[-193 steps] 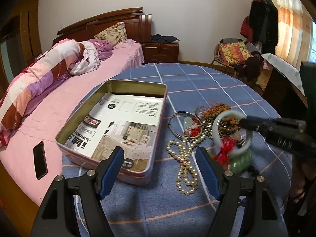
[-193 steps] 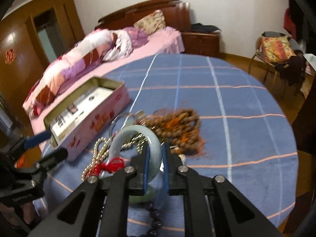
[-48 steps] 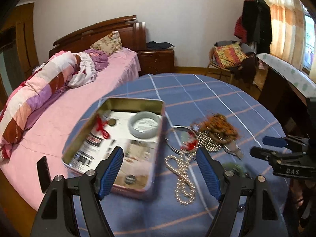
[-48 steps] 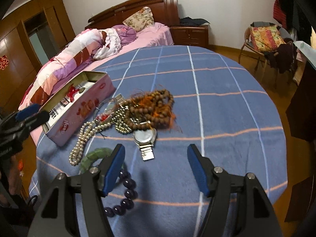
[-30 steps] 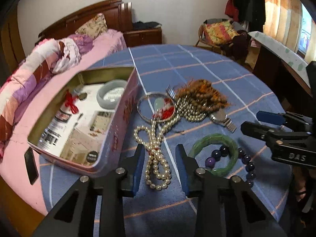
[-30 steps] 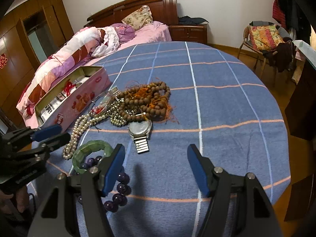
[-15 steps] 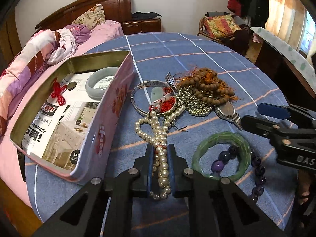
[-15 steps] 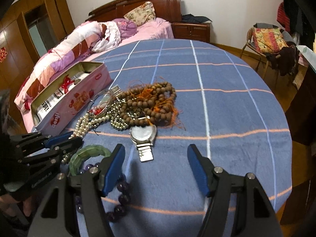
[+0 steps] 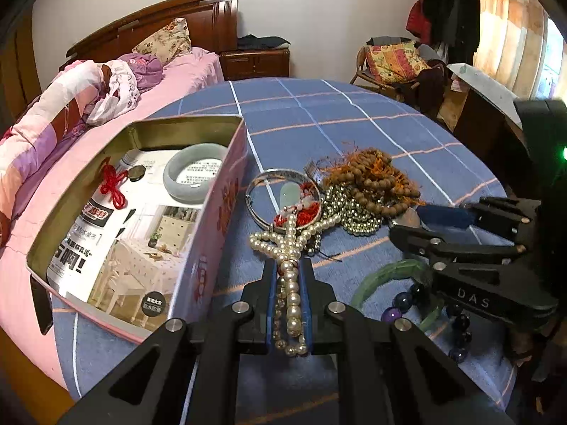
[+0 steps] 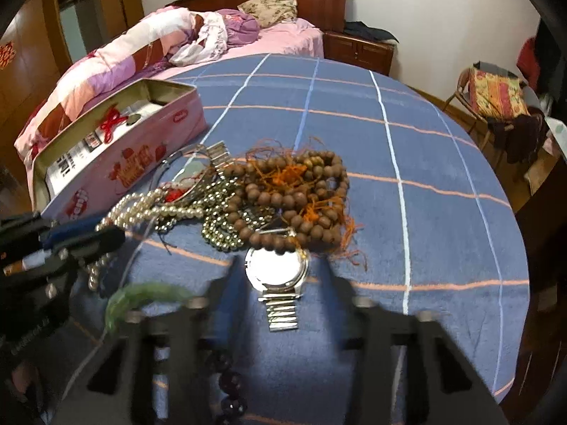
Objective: Organize jewelry
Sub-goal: 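Grasp the pearl necklace with the left tool while the right tool reaches the silver watch, then close the right tool on the silver watch while the left tool lifts the pearls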
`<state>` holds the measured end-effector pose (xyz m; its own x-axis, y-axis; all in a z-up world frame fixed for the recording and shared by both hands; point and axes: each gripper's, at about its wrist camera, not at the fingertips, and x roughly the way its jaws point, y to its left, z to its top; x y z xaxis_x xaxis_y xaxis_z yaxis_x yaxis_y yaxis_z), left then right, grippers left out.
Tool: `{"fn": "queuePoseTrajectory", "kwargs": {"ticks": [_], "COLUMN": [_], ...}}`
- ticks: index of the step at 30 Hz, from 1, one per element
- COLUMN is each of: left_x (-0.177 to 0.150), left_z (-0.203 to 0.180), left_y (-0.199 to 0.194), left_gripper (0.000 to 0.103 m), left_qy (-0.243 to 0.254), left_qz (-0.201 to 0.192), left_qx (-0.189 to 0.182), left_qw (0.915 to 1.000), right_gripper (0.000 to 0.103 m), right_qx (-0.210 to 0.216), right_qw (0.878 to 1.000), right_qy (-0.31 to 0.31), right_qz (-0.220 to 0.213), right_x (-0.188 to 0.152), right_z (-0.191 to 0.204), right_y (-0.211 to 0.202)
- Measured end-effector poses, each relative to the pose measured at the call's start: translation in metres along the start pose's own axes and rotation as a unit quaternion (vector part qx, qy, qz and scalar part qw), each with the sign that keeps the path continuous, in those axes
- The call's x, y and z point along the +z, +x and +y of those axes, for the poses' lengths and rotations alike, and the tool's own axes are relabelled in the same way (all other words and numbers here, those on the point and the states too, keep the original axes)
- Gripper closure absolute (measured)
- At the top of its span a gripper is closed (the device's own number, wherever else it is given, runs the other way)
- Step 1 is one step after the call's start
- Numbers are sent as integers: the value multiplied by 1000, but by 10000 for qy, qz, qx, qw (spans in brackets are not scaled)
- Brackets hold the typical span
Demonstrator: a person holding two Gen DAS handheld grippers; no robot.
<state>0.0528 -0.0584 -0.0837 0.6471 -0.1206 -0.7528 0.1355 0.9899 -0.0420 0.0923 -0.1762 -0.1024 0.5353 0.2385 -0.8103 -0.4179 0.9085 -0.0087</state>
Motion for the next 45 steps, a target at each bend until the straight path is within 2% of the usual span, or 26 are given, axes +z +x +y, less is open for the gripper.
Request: {"fn": "queuePoseTrajectory", "kwargs": {"ticks": [17,27,45], "left_x": [17,30,48], "left_z": [7,14,36], "left_y": [-45,-64,-90], "left_gripper": [93,93,93], "left_qy": [-53,-85,-164], "left_qz": [-522,-781,-1141], "left_qx": [-244,-265,-100], "left_qw": [9983,9966,9933], "right_gripper": [64,65,65], "right_qx": [401,452,457], "right_qw": [9988,9964,9909], "right_qy": [81,138,24], "right_qz": [-255,-698,-1262], "right_x": [-19,-9,11], "right_z": [-2,-3,4], "right_y": [-46,-74,-100]}}
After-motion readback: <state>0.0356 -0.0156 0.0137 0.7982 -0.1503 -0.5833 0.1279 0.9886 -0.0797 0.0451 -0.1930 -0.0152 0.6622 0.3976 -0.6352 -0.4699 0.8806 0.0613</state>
